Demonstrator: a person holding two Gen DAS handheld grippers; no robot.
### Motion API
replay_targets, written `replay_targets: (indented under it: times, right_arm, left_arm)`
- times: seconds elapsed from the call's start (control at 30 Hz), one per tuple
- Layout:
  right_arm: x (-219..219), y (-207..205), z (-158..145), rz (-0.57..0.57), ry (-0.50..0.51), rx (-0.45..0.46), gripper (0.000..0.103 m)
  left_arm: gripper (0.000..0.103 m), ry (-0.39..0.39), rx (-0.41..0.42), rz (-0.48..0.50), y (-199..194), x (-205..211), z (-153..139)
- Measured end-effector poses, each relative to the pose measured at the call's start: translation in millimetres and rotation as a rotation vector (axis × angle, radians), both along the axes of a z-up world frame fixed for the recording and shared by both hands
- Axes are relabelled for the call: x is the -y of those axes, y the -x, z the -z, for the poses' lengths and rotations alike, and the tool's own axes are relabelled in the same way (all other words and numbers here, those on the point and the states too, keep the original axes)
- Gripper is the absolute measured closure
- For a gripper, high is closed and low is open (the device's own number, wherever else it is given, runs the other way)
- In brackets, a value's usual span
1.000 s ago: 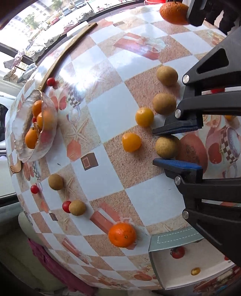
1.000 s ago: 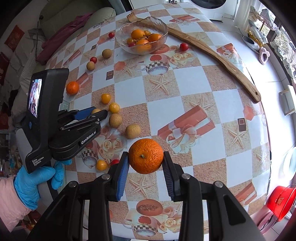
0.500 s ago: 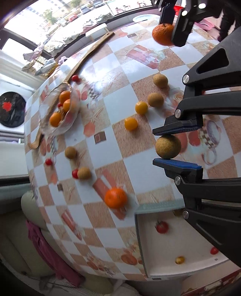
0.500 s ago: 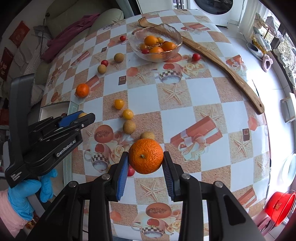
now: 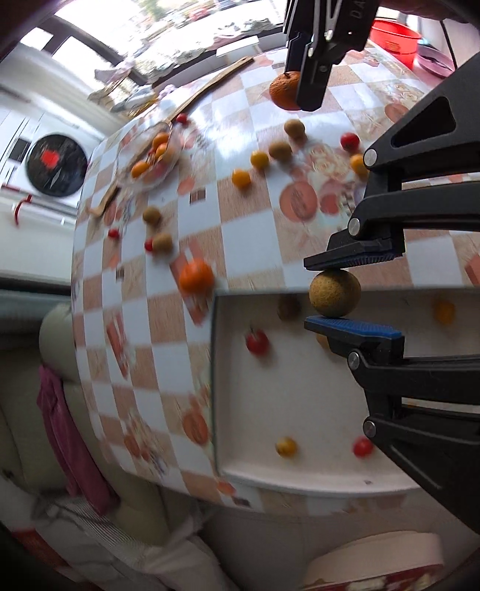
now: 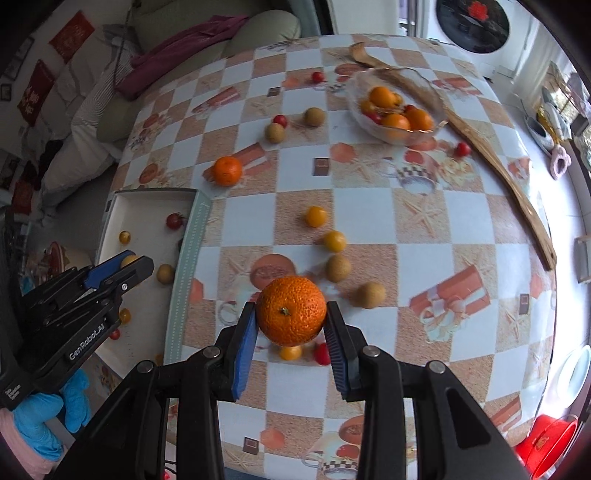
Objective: Organize fruits
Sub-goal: 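Carry the mandarin and kiwi into the white tray and open both tools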
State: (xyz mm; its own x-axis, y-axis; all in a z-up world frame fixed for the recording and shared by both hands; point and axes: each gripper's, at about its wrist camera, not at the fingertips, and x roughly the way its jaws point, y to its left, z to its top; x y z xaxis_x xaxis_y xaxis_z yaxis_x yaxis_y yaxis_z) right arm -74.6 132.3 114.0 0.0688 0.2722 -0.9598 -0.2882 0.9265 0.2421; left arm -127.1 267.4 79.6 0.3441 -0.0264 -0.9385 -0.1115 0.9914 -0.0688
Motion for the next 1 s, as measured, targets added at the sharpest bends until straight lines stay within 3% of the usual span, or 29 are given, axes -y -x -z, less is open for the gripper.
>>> replay_targets:
  times: [0.47, 1.0]
  right_arm:
    - [-88, 18, 4, -0.155, -0.021, -0.022, 0.064]
    - [-120, 18, 14, -0.194, -0.012, -0.049, 0.064]
  left_arm:
    - [0.076, -0.012, -0.027, -0.145, 42, -69, 8]
    - [0.076, -0.003, -0.042, -0.163, 42, -92, 19]
